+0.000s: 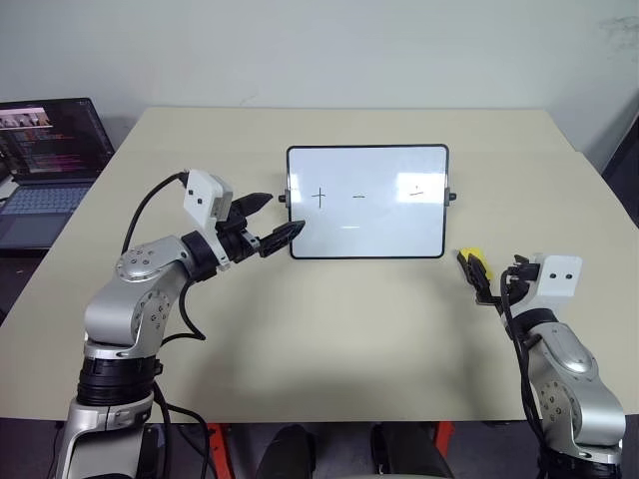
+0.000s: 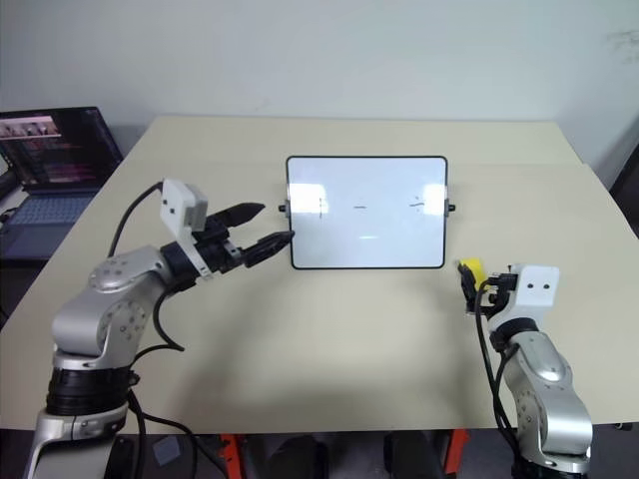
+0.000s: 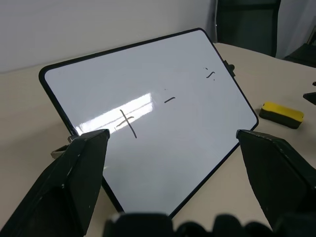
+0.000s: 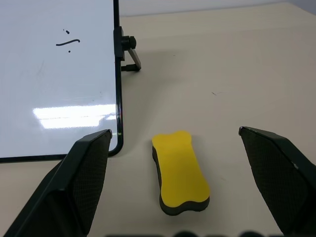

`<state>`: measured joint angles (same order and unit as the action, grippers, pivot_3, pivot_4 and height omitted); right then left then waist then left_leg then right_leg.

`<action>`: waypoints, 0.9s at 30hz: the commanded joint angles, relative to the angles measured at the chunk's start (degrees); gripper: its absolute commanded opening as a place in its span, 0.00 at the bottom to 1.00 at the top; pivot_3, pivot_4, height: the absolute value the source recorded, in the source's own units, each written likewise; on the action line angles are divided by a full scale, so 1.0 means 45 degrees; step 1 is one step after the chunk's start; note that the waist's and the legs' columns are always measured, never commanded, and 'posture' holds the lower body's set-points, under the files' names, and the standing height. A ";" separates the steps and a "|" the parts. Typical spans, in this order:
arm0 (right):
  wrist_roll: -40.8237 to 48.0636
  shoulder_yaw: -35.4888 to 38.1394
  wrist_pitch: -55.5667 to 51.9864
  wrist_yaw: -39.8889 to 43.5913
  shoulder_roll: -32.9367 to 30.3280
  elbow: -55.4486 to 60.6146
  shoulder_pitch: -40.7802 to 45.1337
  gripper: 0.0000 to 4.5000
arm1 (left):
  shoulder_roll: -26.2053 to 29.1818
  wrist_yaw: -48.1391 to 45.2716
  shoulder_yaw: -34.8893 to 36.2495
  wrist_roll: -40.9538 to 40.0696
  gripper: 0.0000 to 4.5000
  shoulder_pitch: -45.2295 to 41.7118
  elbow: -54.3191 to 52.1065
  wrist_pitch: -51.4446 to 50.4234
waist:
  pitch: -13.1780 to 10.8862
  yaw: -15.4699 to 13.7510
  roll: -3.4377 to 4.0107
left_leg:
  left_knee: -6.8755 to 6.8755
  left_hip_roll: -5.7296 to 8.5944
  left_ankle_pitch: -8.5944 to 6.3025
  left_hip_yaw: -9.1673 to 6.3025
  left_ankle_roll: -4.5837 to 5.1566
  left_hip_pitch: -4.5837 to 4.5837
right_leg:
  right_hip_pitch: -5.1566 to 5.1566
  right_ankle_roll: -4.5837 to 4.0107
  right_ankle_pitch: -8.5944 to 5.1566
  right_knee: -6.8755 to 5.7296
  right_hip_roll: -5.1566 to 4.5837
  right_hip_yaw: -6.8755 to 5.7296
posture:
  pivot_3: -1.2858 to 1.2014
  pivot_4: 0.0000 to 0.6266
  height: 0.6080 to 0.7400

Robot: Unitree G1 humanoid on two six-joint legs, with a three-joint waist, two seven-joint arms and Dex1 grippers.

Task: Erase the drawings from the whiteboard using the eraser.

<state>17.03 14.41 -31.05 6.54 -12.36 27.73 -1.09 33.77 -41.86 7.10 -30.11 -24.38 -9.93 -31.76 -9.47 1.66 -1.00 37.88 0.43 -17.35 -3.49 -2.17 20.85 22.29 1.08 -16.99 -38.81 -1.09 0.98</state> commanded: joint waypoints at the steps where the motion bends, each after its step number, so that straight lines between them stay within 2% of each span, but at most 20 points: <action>1: 0.0059 0.0101 0.0383 0.0131 -0.0111 0.0138 0.0186 0.99 | 0.0098 -0.0152 0.0176 0.0058 1.00 -0.0194 -0.0129 0.0388 | 0.0000 0.0000 0.0000 | 0.0000 0.0000 0.0000 -0.0001 0.0000 0.0000 | 0.0000 0.0000 0.0000 0.0000 0.0000 -0.0001 | 0.52 0.24 1.00; 27: 0.0112 0.0336 0.0359 0.0484 -0.0620 -0.0293 0.0685 0.99 | -0.0150 -0.0847 -0.0588 0.0345 1.00 -0.0657 0.0435 0.0801 | 0.0000 0.0002 0.0000 | 0.0002 0.0001 0.0000 0.0000 0.0001 -0.0001 | 0.0000 0.0000 0.0000 -0.0005 0.0000 -0.0002 | 0.52 0.24 1.00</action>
<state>17.07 14.57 -30.66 8.25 -14.31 25.84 1.16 33.03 -44.82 4.31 -28.44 -25.70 -7.24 -29.27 -9.47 1.66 -1.00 37.89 0.43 -17.35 -3.49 -2.17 20.85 22.29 1.08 -16.99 -38.84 -1.09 0.97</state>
